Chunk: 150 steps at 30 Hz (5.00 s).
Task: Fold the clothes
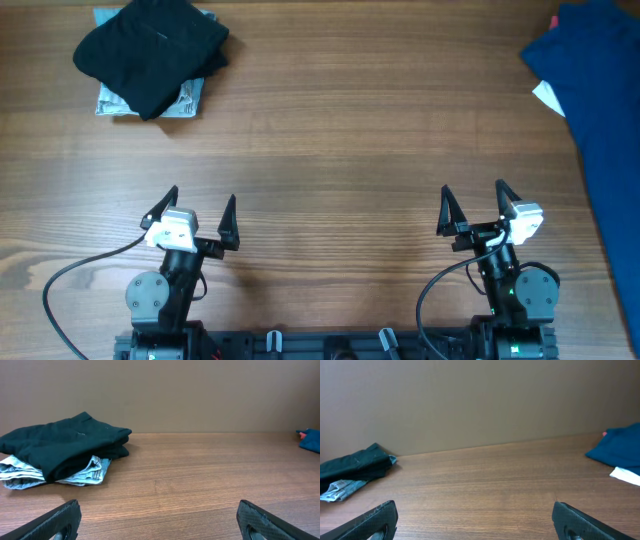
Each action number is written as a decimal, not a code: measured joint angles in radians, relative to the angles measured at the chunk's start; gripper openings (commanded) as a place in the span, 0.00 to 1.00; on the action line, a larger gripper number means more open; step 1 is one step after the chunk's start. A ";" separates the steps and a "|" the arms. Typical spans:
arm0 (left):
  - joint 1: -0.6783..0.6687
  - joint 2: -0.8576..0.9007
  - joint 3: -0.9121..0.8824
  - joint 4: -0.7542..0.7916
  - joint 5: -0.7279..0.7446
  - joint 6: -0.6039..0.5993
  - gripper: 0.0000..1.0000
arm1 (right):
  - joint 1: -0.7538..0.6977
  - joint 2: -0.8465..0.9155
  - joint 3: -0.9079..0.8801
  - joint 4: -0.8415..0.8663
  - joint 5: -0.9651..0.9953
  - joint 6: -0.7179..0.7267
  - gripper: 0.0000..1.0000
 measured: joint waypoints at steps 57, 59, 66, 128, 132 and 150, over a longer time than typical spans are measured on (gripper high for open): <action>0.000 0.000 -0.001 0.000 0.000 0.000 1.00 | 0.000 0.016 0.073 0.243 -0.143 0.518 1.00; 0.000 0.000 -0.001 0.000 0.000 0.000 1.00 | 0.000 0.062 0.151 0.213 -0.143 0.435 1.00; 0.000 -0.001 -0.002 0.001 0.000 0.000 1.00 | -0.009 0.769 0.744 -0.066 0.077 0.136 1.00; 0.000 -0.002 -0.003 0.001 -0.004 0.000 1.00 | -0.282 2.004 1.628 -0.216 0.369 -0.043 0.04; 0.000 -0.002 -0.003 0.001 -0.004 0.000 1.00 | -0.179 1.861 1.632 -0.323 0.312 -0.037 0.04; 0.000 -0.002 -0.003 0.001 -0.004 0.000 1.00 | 0.754 2.012 1.620 -0.273 0.156 0.303 0.04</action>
